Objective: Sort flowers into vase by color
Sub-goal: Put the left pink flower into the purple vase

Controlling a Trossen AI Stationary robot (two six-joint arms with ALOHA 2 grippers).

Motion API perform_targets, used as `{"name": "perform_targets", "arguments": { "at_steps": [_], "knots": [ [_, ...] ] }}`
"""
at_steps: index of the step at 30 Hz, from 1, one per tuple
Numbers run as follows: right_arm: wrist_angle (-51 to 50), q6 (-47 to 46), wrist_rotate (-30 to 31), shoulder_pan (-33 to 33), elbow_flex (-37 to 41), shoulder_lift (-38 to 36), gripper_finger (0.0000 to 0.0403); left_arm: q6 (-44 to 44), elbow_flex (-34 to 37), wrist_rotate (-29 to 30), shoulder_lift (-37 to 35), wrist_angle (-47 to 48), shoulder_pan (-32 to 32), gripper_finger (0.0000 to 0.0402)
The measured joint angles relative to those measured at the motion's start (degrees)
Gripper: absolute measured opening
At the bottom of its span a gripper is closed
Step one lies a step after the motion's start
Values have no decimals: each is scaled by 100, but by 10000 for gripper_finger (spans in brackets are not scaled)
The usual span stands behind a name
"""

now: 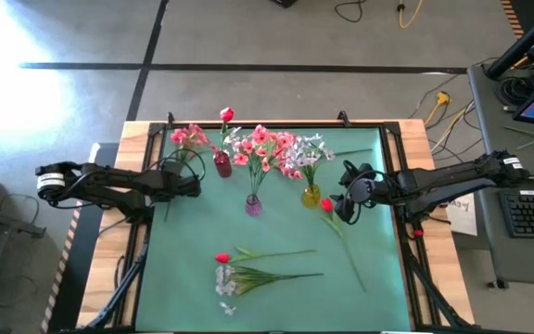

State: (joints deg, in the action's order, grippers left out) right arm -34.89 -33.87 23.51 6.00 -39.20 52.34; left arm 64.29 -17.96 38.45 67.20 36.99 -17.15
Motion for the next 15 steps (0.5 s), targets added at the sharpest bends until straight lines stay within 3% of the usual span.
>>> {"name": "perform_targets", "arguments": {
  "at_steps": [9,15],
  "knots": [
    [2,0,0,0,0,0,265,135,-91,75,-270,62,7,0],
    [1,-20,0,0,0,0,265,71,-555,-748,-419,664,7,0]
  ]
}}
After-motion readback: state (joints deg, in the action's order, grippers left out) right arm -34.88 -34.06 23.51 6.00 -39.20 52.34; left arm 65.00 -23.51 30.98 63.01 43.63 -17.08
